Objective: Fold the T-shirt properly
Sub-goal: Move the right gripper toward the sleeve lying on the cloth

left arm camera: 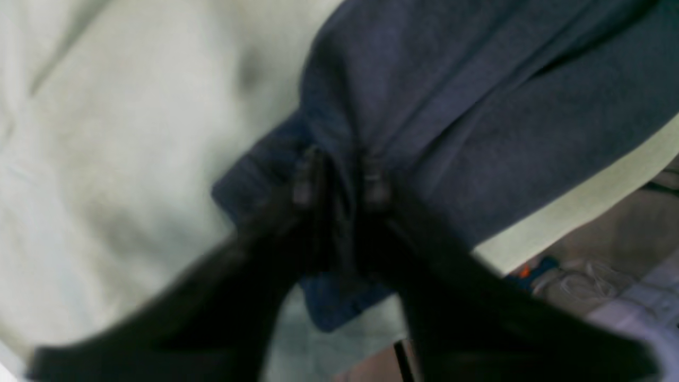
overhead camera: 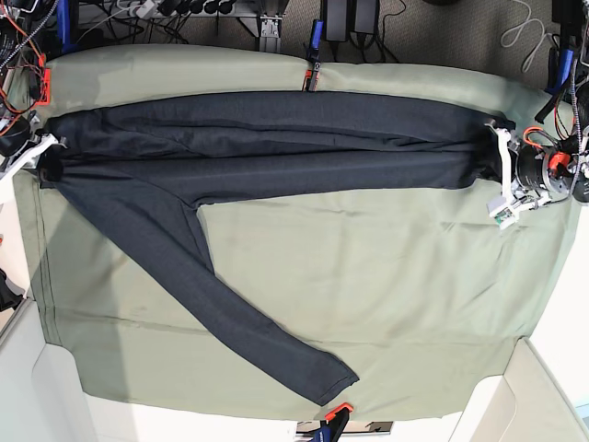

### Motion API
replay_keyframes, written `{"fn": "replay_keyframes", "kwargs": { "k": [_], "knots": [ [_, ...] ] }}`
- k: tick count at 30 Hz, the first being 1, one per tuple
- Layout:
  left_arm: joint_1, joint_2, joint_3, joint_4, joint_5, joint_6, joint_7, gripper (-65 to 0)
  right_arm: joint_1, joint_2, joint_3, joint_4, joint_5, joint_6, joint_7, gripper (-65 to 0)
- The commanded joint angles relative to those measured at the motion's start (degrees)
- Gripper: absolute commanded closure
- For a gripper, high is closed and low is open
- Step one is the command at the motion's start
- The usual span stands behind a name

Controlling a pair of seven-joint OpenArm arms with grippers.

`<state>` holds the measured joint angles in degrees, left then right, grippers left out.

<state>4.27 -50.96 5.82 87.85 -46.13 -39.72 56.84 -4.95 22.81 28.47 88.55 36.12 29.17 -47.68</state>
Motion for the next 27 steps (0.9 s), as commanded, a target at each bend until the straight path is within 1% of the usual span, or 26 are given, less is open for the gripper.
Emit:
{"fn": "replay_keyframes", "kwargs": {
  "k": [1,2,3,4,5,6,7,9,13,14,16,17,20,22,24,27],
  "knots": [
    [-0.92,-1.57,-0.59,0.68,-0.37,-0.28,-0.66,-24.2,0.66,1.11,0.55,1.03,0.81,0.24,1.22,0.0],
    [-0.94,-1.6,-0.59,0.68,-0.37,-0.28,-0.83,-27.7,0.68,1.14,0.55,1.03,0.81,0.24,1.6,-7.9],
    [-0.94,-1.6,-0.59,0.68,-0.37,-0.28,-0.94,-29.1,0.66,1.11,0.55,1.03,0.83,0.24,1.97,-17.4],
    [-0.94,-1.6,-0.59,0.68,-0.37,-0.28,-1.07,-29.1,0.66,1.11,0.55,1.03,1.05,0.24,2.36,-24.9],
    [-0.94,-1.6,-0.59,0.68,-0.46,-0.28,-1.53,-29.1,0.68,1.14,0.55,1.07,1.42,0.24,2.95,-29.8],
    [-0.94,-1.6,-0.59,0.68,-1.07,-0.28,-1.97,-29.1,0.83,1.11,0.55,1.11,1.53,0.24,3.8,-31.8],
    [-0.96,-1.6,-0.59,0.7,-1.95,-0.28,-2.25,-29.1,1.11,1.09,0.57,1.14,2.49,0.22,4.74,-31.7],
    [-0.96,-1.6,-0.59,0.7,-3.65,-0.28,-2.21,-29.0,2.84,0.57,0.57,1.55,4.37,0.24,4.94,-31.7],
    [-0.94,-1.6,-0.59,0.72,-5.57,-0.28,-1.92,-29.0,8.66,-2.67,0.28,2.54,4.31,0.68,4.79,-31.7],
    [-0.94,-1.6,-0.59,0.72,-5.57,-0.28,-1.9,-29.0,10.25,-3.58,-0.11,2.49,3.37,0.7,4.83,-31.7],
    [-0.96,-1.6,-0.59,0.72,-5.6,-0.28,-1.92,-29.0,13.49,-5.27,-1.97,1.92,-0.07,0.61,5.53,-31.7],
    [-0.96,-1.57,-0.59,0.72,-5.57,-0.28,-1.95,-29.0,15.06,-5.92,-3.5,1.11,-2.82,0.26,6.34,-31.7],
    [-0.96,-1.57,-0.59,0.72,-5.64,-0.28,-1.97,-29.0,19.98,-6.99,-9.77,-4.24,-11.78,-2.91,10.36,-31.7],
    [-0.92,-1.57,-0.59,0.7,-5.79,-0.28,-1.95,-29.0,23.71,-6.97,-14.14,-10.32,-16.06,-5.07,12.74,-31.7],
    [-0.94,-1.57,-0.59,0.7,-5.77,-0.28,-1.95,-29.0,27.41,-6.97,-17.86,-17.33,-18.56,-5.9,14.32,-31.7],
    [-0.94,-1.55,-0.59,0.7,-5.75,-0.28,-1.95,-29.0,32.17,-6.99,-22.51,-26.23,-18.78,-5.86,14.49,-31.7]
  ]
}}
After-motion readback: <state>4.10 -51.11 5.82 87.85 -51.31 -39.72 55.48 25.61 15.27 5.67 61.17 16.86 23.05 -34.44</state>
